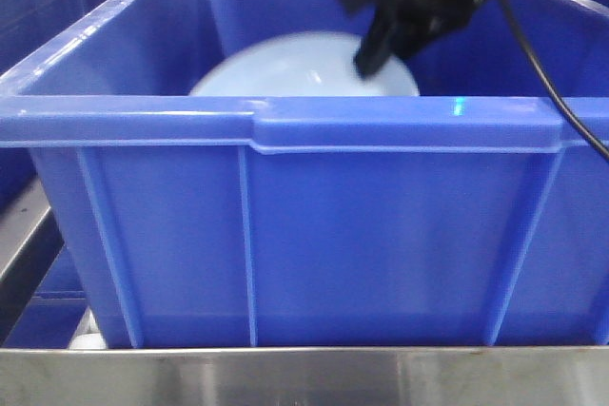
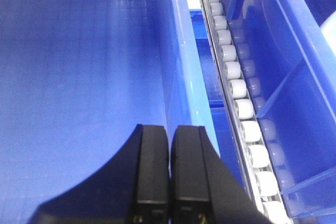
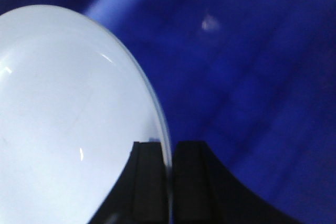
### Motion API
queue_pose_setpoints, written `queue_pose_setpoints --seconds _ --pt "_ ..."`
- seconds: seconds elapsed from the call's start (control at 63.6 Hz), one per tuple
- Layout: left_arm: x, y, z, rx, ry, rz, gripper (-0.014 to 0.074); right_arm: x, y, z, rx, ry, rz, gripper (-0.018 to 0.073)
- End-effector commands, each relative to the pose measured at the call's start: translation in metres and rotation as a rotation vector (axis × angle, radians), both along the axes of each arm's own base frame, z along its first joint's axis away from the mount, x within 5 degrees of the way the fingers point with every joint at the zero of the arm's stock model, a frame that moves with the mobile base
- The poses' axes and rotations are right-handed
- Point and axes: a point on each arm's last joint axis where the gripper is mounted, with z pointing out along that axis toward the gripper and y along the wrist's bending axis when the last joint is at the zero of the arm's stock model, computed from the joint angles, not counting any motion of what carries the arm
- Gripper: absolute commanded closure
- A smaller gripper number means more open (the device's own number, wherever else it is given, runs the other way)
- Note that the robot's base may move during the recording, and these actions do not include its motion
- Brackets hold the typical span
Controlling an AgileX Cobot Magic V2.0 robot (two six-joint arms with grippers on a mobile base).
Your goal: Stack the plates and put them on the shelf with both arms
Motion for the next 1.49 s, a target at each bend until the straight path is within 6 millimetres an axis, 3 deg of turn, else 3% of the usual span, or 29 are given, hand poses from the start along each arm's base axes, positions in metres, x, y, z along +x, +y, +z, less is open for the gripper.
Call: queue_pose_setpoints --seconds 0.0,0.314,0.393,0.597,0.707,0.912,1.038,1.226,1.478 --pt "0.004 -0.001 0.015 -0.025 -0.097 0.004 0.0512 0.009 0.002 0.021 0.045 -0.123 -0.016 0.0502" --pt "0.004 -0.001 0.015 -0.025 -0.097 0.004 0.0512 0.015 0.006 0.000 0.018 -0.059 -0.011 0.0491" --pt "0.004 -0.001 0.015 -0.025 -0.097 0.004 0.0512 0.014 0.006 0.000 0.016 -0.052 -0.009 0.0433" --pt "0.004 -0.001 0.015 -0.025 -0.097 0.004 0.0512 0.016 0.008 0.014 0.020 -0.050 0.005 0.0149" --pt "0.004 -0.001 0.015 -0.025 -0.097 0.004 0.0512 0.017 0.009 0.025 0.024 -0.050 0.015 0.0092" --pt "0.004 -0.001 0.015 -0.025 -0.097 0.004 0.0512 0.003 0.003 0.056 0.062 -0.099 0.008 0.0106" --pt "0.004 -0.001 0.015 -0.025 -0.097 0.004 0.0512 -0.019 -0.007 0.080 0.116 -0.171 -0.019 0.0256" --pt "0.004 -0.001 0.015 -0.025 -0.097 0.004 0.0512 -0.068 -0.033 0.101 0.184 -0.333 -0.053 0.0515" --pt "0.004 -0.001 0.015 -0.025 -0.097 0.004 0.0512 -0.143 -0.069 0.111 0.278 -0.504 -0.086 0.0501"
